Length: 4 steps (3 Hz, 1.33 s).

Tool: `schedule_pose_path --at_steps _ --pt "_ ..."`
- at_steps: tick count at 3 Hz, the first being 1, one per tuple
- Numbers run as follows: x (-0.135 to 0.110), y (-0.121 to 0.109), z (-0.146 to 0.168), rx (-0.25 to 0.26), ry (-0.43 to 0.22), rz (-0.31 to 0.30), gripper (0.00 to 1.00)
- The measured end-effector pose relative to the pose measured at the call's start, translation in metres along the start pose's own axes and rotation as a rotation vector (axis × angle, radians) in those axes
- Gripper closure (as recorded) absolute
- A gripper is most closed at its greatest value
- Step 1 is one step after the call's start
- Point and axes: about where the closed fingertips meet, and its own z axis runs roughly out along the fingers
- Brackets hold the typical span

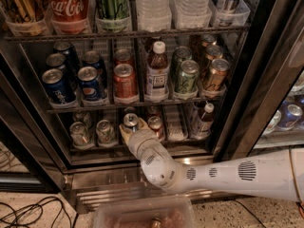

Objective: Pick redbull can from bottom shelf of fridge

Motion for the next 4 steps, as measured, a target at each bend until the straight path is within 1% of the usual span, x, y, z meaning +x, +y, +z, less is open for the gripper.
schedule_pose_path --at_steps 1,2,3,4 --pt "0.006 -0.001 -0.004 0.068 0.017 0.036 1.00" --pt "0.015 -0.002 -0.008 0.155 0.033 0.095 1.00" --pt "0.022 0.000 -0.013 0.240 0.038 0.223 1.00" --pt "0.033 -0.007 -0.025 0.348 0.059 0.293 1.00"
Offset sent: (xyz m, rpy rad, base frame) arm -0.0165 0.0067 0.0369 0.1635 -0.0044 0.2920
